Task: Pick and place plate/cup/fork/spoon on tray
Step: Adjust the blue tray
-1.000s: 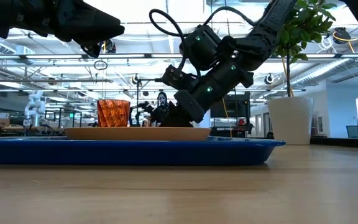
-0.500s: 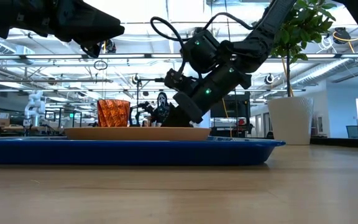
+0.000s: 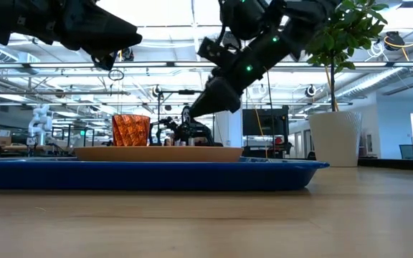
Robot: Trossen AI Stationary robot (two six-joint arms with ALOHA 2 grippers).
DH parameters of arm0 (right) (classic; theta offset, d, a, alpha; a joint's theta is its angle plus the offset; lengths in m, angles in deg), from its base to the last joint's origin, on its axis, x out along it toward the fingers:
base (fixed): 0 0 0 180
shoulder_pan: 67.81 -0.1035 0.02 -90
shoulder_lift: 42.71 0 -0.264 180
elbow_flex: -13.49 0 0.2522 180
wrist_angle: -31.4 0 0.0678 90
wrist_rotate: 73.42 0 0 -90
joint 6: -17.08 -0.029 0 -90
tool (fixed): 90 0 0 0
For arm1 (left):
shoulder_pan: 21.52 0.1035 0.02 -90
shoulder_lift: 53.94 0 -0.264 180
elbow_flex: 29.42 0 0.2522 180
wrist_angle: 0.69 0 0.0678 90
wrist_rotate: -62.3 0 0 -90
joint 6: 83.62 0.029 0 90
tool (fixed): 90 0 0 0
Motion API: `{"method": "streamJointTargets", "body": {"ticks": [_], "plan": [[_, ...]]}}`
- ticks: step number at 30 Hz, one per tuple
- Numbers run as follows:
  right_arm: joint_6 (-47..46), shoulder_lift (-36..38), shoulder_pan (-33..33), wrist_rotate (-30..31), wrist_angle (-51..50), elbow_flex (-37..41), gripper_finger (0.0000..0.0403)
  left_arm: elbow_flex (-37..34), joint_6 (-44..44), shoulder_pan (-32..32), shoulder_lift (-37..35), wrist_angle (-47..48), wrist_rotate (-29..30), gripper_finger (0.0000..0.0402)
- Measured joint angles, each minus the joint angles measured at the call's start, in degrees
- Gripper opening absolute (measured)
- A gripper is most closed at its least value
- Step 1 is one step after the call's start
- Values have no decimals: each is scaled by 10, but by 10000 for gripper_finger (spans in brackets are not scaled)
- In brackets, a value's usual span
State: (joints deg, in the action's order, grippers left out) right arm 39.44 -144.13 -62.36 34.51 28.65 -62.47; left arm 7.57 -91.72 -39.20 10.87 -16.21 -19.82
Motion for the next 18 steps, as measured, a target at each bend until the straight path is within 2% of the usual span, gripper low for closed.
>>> {"method": "streamJointTargets", "body": {"ticks": [3,7,11,15,18], "plan": [[-15,15,59,-57,-22,0,171,0,-40,-11,0,27,-23,81],[-50,15,136,-152,-53,0,171,7,-61,-29,0,92,-6,81],[-49,15,189,-182,-69,0,171,49,-57,-46,0,188,41,81],[-49,15,226,-219,-98,-3,171,126,-56,-54,9,322,64,81],[-37,5,241,-225,-140,-17,171,184,-55,-59,27,407,74,81]]}}
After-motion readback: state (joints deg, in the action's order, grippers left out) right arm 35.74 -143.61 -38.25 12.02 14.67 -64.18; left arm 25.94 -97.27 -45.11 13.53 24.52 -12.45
